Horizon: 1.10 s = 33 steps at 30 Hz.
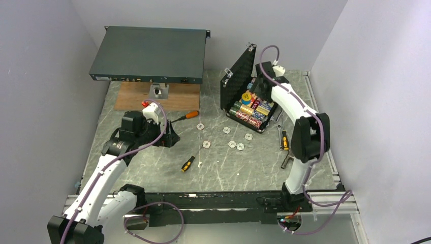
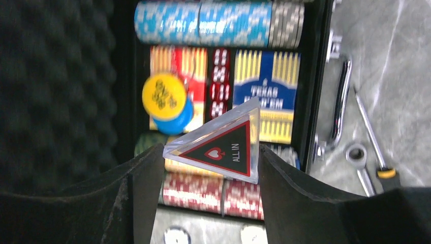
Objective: Pack up texas hold em set
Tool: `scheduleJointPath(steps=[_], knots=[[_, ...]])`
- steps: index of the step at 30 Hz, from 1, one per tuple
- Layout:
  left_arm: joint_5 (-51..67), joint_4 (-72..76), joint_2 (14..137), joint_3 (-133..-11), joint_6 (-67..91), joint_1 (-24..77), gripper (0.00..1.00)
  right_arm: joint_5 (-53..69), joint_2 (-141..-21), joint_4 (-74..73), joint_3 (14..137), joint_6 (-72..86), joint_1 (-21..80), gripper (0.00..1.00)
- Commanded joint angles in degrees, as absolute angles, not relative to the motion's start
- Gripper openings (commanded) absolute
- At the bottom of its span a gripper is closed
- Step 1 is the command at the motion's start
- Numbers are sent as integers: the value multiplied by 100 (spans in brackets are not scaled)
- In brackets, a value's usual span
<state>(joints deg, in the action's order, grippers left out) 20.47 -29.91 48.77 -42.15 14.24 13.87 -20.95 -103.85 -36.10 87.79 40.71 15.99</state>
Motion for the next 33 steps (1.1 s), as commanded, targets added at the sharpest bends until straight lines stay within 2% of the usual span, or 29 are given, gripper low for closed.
scheduleJointPath(steps=[1, 4, 9, 14, 17, 23, 33], knots=[[1989, -2987, 4811, -4392, 1351, 1405, 99, -1835, -10992, -3686, 9704, 4258, 1216, 4], [1987, -2990, 4808, -4395, 1341, 1408, 99, -2021, -11504, -4121, 10197, 4635, 1051, 4], [2019, -2987, 4808, -4386, 1338, 1406, 99, -1936, -11771, -4206, 10300, 4791, 899, 4], [2035, -2986, 4816, -4385, 1344, 1412, 99, -1933, -11564, -4026, 9756, 4683, 901, 5], [2060, -2972, 4810, -4381, 1336, 1407, 99, -1829, -11266, -3437, 9256, 4513, 879, 11], [2088, -2973, 4821, -4386, 1343, 1411, 99, -1760, -11412, -3643, 9373, 4525, 826, 12], [2075, -2977, 4807, -4386, 1335, 1411, 99, -1853, -11440, -3582, 9246, 4491, 820, 29]])
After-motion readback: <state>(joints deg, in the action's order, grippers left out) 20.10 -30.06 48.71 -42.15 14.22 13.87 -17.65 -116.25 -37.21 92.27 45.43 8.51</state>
